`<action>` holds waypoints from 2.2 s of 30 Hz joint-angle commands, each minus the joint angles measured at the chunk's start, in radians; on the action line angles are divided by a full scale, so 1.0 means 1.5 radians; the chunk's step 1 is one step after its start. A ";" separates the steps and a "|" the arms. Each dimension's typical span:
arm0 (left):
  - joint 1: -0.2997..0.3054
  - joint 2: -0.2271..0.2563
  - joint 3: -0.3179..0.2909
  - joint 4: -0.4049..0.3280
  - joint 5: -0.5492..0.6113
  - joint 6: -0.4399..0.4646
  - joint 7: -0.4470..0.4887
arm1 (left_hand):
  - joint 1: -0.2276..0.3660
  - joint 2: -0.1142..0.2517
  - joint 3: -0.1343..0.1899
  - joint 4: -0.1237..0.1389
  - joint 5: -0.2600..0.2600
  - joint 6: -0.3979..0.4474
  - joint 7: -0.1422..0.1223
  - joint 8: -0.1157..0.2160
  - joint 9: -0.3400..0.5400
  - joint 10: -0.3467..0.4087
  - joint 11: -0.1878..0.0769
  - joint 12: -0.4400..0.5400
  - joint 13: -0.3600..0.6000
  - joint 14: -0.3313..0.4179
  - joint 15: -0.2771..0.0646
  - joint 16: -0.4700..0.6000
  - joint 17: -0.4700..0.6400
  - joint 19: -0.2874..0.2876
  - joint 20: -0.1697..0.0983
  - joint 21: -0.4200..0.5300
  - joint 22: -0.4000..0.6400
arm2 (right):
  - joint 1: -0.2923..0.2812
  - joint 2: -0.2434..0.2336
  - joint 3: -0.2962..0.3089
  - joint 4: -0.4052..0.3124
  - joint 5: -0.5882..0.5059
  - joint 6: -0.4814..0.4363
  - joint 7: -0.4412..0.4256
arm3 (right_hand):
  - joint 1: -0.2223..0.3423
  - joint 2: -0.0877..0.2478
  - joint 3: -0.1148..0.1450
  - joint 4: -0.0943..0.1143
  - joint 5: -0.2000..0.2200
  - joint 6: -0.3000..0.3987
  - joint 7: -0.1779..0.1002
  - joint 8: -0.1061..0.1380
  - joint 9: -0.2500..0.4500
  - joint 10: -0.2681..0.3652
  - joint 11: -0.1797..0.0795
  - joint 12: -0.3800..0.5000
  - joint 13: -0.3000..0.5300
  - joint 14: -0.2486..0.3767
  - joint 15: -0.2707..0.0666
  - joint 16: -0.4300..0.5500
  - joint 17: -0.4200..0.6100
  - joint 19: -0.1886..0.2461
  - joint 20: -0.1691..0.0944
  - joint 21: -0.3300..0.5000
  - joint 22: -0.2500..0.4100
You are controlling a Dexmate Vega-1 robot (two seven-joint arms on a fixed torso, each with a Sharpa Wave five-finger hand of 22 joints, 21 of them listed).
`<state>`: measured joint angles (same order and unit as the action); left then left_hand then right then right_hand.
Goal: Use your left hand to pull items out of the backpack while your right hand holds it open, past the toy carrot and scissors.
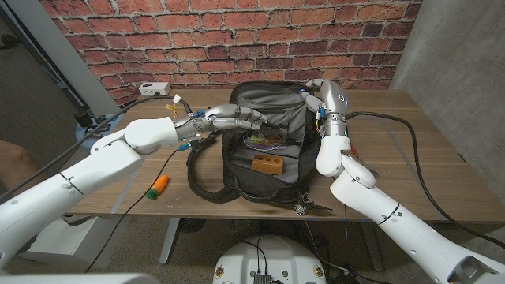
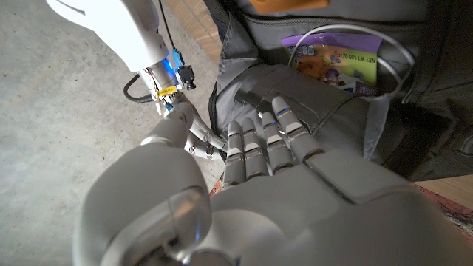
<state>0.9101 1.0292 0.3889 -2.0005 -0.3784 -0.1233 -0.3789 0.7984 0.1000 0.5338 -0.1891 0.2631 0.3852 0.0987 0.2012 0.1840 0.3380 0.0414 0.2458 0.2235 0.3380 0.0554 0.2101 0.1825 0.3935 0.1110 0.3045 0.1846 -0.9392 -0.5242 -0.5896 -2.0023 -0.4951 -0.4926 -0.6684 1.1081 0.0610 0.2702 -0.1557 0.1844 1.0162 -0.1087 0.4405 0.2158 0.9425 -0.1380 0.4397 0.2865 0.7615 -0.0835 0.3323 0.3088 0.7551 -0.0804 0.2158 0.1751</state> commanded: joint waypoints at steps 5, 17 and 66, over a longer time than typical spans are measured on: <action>-0.019 0.032 0.015 -0.056 0.058 0.068 0.013 | 0.025 -0.002 0.001 0.004 0.017 0.024 0.009 0.008 0.003 0.017 0.007 0.010 0.007 0.019 0.010 0.009 0.008 0.017 0.001 0.005 0.000 | 0.005 0.000 -0.002 0.004 0.005 0.003 0.003 | 0.002 0.008 -0.001 0.002 0.003 0.001 0.000 0.004 0.003 0.003 0.002 -0.003 0.003 0.007 -0.092 -0.002 0.003 0.004 -0.032 0.001 0.003; -0.068 0.049 0.045 -0.119 0.107 0.183 -0.016 | 0.030 -0.032 -0.023 0.010 0.028 0.024 0.018 0.001 0.003 0.030 0.016 0.014 0.014 0.009 0.065 0.001 0.007 0.008 0.039 -0.002 0.003 | 0.004 0.000 -0.001 0.005 0.006 0.007 0.001 | 0.003 0.008 -0.002 0.002 0.003 0.001 0.001 0.003 0.003 0.003 0.004 -0.003 0.003 0.006 -0.092 -0.004 0.003 0.005 -0.032 0.001 0.003; -0.302 -0.024 0.209 -0.122 0.288 0.290 -0.277 | 0.032 -0.043 -0.058 0.020 0.039 -0.005 0.050 -0.005 0.003 0.018 0.048 0.007 0.023 -0.032 0.085 -0.006 0.008 -0.036 0.062 -0.027 0.005 | -0.010 0.003 0.012 -0.008 0.014 0.006 -0.013 | 0.008 0.006 -0.006 0.000 0.002 0.006 0.006 0.004 0.002 0.009 0.007 -0.006 -0.001 0.014 -0.092 -0.008 0.002 0.010 -0.029 0.002 0.002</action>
<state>0.5185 1.0266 0.6516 -2.2058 0.0074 0.3081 -0.7277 0.8394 0.0468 0.4492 -0.1597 0.3144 0.3713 0.1679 0.1876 0.1838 0.3486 0.1124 0.2505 0.2536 0.2787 0.1856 0.1936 0.1907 0.3336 0.2018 0.2690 0.1885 -0.9509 -0.5250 -0.5737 -2.0097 -0.4763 -0.4790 -0.6825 1.1216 0.0634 0.2605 -0.1571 0.1846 1.0163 -0.1049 0.4412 0.2165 0.9478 -0.1326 0.4358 0.2822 0.7740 -0.0852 0.3213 0.3108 0.7641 -0.0823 0.2158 0.1751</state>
